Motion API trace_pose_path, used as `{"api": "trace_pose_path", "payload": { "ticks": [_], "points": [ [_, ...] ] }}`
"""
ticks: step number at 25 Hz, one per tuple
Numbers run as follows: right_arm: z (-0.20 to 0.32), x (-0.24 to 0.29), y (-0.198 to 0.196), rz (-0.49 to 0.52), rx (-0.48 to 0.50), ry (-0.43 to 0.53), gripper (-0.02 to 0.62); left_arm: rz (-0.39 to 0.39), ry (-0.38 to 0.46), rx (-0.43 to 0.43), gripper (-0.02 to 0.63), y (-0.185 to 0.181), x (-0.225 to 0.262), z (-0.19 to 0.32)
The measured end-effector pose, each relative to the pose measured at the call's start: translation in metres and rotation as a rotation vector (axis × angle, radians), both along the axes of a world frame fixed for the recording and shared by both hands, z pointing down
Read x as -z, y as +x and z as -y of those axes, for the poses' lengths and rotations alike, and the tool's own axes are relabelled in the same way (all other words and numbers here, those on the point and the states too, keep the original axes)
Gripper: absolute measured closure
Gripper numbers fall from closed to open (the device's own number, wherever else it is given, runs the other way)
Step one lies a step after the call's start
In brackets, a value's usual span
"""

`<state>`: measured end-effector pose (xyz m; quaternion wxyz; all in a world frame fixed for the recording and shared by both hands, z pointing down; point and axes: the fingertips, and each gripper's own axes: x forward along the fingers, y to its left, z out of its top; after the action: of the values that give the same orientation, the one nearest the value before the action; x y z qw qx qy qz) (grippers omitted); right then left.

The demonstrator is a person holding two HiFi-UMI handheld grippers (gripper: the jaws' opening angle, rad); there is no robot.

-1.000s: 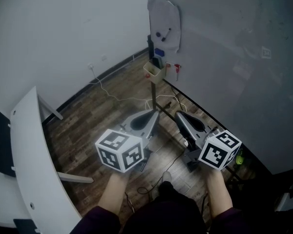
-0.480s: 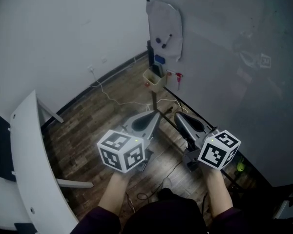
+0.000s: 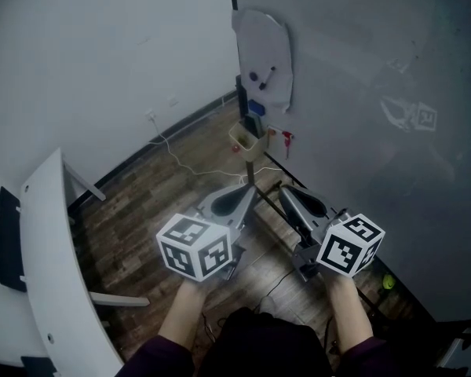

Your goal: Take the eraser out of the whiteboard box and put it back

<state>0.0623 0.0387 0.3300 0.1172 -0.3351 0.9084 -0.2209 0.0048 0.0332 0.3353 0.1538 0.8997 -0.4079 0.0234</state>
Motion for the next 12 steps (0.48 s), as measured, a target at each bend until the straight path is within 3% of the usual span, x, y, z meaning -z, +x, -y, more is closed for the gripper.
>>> {"api": "trace_pose_path", "payload": {
  "ticks": [12],
  "points": [
    [0.028,-0.011,0.004,0.013,0.022,-0.023,0.592,0.016,-0.015,0.027,0.600,0.003,-0.009,0.028]
  ]
}}
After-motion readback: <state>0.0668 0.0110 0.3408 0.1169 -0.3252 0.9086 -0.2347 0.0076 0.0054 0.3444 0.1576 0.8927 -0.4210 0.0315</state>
